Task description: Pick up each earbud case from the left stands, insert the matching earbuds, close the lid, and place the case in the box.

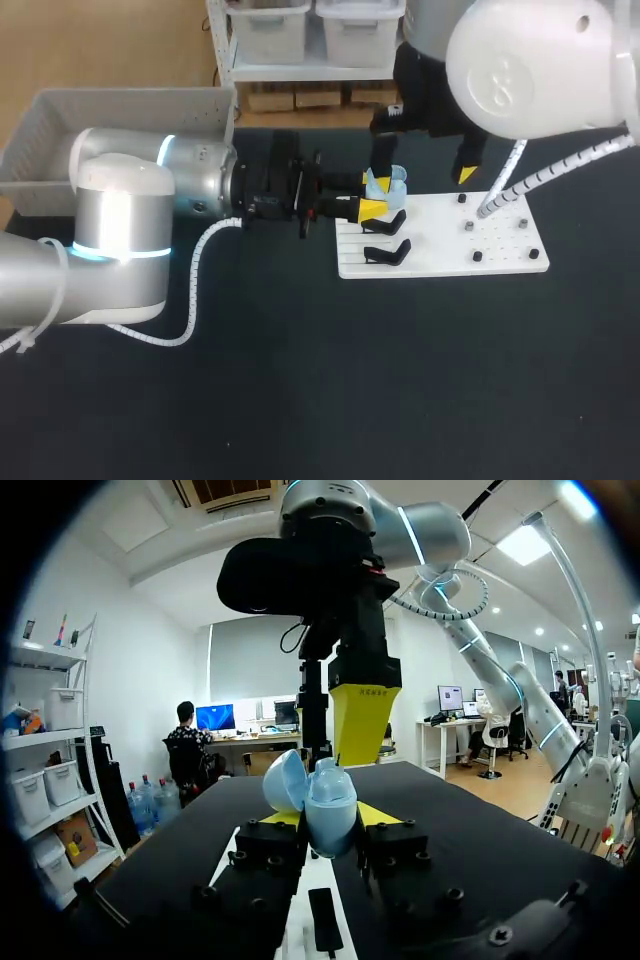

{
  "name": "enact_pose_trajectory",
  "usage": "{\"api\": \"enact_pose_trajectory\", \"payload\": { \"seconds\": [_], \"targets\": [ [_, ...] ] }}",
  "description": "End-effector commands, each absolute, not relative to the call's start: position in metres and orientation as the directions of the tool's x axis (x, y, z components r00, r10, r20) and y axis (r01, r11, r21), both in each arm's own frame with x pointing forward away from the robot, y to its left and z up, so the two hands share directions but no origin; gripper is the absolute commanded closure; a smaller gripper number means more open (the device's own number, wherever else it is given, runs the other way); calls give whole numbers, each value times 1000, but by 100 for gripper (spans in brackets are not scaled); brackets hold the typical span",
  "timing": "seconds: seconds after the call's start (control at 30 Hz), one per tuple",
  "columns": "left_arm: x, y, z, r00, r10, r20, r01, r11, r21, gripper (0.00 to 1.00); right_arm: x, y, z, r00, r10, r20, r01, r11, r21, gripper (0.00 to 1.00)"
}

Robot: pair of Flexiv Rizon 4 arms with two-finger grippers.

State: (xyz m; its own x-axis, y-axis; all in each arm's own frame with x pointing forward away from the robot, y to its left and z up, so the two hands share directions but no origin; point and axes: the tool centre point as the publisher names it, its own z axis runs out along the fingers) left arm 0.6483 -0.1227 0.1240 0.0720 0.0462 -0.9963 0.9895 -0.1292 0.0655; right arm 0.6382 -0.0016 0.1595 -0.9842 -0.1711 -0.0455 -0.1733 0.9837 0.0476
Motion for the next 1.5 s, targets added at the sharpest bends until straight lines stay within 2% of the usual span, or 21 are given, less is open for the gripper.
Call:
{"api": "enact_pose_trajectory", "payload": {
  "seconds": [0.03,0.3,0.73,1.1,1.5],
  "targets": [
    [647,-123,123,75,43,-996,990,-124,69,100,641,2,160,-984,-175,-40,-177,983,47,0],
    [647,-123,123,75,43,-996,990,-124,69,100,639,-3,181,-986,-156,-62,-162,982,93,0],
    [647,-123,123,75,43,-996,990,-124,69,100,698,-11,187,-956,95,-279,39,979,199,0],
    [647,-123,123,75,43,-996,990,-124,69,100,716,-16,153,-967,130,-217,103,986,132,0],
    [647,-123,123,75,43,-996,990,-124,69,100,699,-19,141,-983,122,-134,110,989,95,0]
  ]
}}
